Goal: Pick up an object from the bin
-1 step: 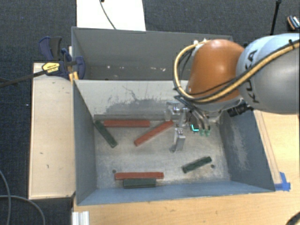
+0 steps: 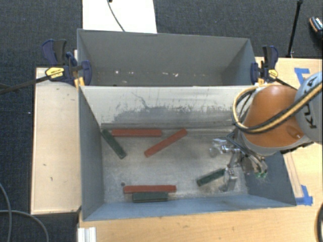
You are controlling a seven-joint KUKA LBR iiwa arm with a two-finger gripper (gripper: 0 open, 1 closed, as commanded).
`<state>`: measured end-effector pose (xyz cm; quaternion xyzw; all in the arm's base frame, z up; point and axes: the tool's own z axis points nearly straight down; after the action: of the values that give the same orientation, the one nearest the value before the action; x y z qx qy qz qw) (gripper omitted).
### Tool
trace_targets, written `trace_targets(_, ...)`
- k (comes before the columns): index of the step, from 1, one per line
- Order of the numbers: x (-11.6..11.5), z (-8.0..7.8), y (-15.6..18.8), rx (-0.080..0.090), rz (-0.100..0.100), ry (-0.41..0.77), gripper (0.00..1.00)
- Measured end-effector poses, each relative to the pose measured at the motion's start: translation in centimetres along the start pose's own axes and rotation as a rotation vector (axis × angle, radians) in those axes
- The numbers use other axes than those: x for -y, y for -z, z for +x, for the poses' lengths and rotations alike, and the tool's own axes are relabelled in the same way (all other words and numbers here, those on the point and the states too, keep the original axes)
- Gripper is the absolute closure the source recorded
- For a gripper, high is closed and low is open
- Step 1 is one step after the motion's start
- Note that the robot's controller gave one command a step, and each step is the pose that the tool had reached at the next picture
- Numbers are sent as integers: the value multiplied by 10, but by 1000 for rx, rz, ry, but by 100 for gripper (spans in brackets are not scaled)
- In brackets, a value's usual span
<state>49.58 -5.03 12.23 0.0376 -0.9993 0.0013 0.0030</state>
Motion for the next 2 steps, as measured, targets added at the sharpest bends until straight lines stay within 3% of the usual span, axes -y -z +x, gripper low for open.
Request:
trace_targets(1,13,19,-52,13,-3,-135,0)
trace_targets(2,13,20,-52,9,-3,-135,100)
